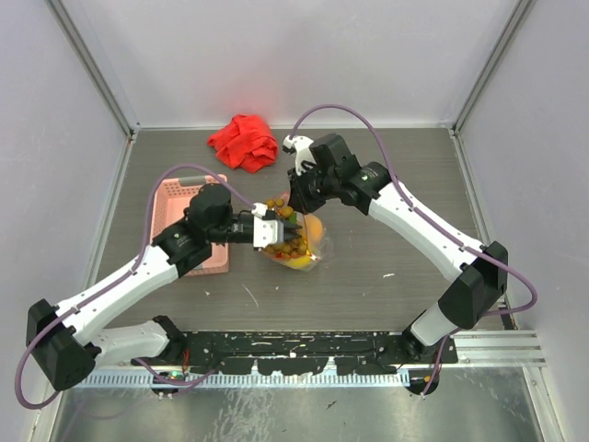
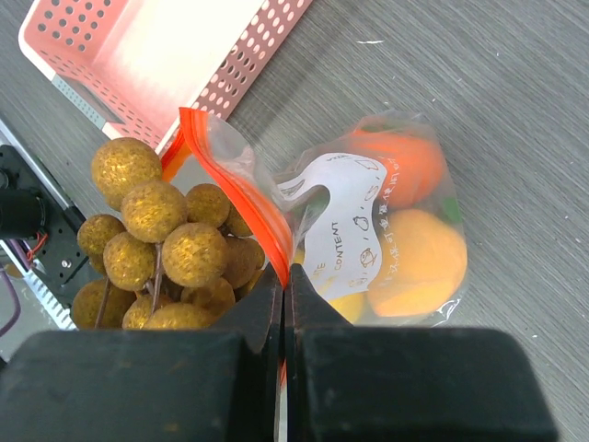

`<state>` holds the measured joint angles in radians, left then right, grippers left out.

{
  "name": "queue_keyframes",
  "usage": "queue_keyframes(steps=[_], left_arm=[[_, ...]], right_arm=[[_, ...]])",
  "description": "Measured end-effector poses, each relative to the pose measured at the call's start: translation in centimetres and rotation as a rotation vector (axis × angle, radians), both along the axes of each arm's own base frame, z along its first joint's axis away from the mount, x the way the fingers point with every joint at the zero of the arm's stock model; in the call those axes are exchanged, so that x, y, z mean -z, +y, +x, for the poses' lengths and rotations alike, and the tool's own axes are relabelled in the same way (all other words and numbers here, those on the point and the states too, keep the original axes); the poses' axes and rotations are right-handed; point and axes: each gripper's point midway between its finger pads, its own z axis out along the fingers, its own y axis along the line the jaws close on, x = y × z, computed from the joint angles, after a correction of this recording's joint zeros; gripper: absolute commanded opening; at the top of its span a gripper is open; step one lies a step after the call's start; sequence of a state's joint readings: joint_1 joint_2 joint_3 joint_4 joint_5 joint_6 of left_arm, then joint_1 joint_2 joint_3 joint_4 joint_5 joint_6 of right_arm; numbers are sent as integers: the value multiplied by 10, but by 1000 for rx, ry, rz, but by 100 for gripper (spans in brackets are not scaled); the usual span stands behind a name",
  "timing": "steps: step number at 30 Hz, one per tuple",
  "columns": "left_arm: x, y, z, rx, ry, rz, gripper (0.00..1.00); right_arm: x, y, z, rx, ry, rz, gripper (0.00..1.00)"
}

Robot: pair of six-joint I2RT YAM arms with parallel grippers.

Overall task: Place the food in the zip-top bag and seal the zipper
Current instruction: Place the fake fruit in the zipper food storage bag.

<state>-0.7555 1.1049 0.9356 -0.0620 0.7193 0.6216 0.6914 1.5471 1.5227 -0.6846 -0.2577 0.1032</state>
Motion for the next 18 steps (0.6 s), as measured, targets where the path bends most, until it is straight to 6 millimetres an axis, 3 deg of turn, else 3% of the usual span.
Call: queue_keyframes(steps=[18], left_arm=[[13, -23, -20, 139, 43, 33, 0]], right_arm=[[6, 8, -8, -54, 33, 39, 0]])
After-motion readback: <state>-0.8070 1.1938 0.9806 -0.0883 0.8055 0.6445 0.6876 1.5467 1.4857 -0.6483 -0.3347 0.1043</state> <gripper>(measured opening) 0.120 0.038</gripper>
